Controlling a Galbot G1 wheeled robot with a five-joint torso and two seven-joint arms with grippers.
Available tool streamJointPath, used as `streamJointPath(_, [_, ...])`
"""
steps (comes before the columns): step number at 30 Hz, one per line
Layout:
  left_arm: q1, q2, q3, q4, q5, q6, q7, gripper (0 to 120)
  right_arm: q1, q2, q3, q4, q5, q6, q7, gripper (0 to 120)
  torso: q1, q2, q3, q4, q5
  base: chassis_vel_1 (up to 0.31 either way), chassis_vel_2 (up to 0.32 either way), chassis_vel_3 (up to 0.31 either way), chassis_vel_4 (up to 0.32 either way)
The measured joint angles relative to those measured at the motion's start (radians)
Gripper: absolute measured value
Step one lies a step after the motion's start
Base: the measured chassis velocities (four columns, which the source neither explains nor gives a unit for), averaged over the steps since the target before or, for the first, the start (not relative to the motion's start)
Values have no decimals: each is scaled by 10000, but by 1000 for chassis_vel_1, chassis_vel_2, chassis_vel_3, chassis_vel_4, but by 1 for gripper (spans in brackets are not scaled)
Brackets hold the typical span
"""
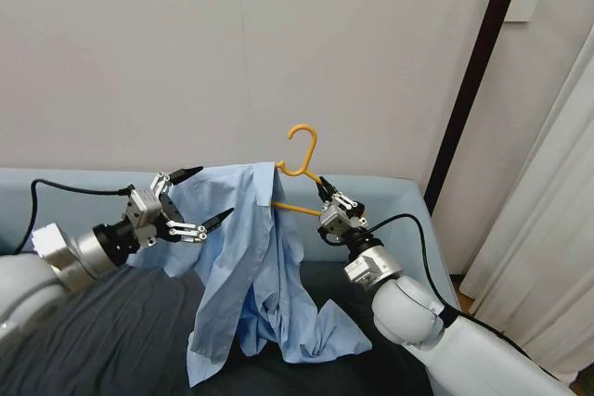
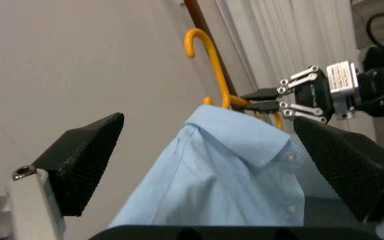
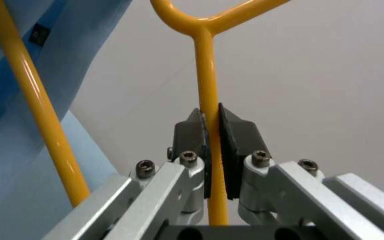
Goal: Pick up the clothes from the sofa and hang them on the clothes hanger.
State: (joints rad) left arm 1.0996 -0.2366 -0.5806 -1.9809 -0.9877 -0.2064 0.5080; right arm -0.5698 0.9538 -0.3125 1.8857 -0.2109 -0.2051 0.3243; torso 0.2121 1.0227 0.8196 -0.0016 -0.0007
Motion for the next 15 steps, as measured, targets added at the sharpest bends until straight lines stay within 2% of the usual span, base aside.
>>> streamJointPath(2, [-342, 291, 28, 480, -527, 83, 944, 100, 28, 198, -176, -180, -300, 147, -80, 4, 0, 0, 0, 3, 0, 0, 0, 0, 0])
streamJointPath(3, [-342, 291, 28, 480, -527, 83, 944, 100, 28, 198, -176, -180, -300, 147, -80, 4, 0, 0, 0, 3, 0, 0, 0, 0, 0])
streamJointPath(5, [-556, 483, 43, 950, -810, 273, 1830, 100, 121, 367, -372, -329, -424, 217, -117, 4, 0, 0, 0, 5, -1, 0, 0, 0, 0])
streamJointPath(7, [-685, 613, 52, 1674, -1025, 596, 2878, 100, 299, 565, -627, -475, -500, 237, -125, 4, 0, 0, 0, 6, -3, 0, 0, 0, 0])
streamJointPath(11, [-692, 557, 90, 2306, -1350, 1029, 3518, 100, 462, 769, -831, -535, -683, 266, -148, 4, 0, 0, 0, 7, -3, 0, 0, 0, 0])
streamJointPath(15, [-707, 379, 180, 2550, -1424, 1377, 3688, 100, 457, 777, -875, -461, -889, 324, -157, 4, 0, 0, 0, 6, -5, 0, 0, 0, 0])
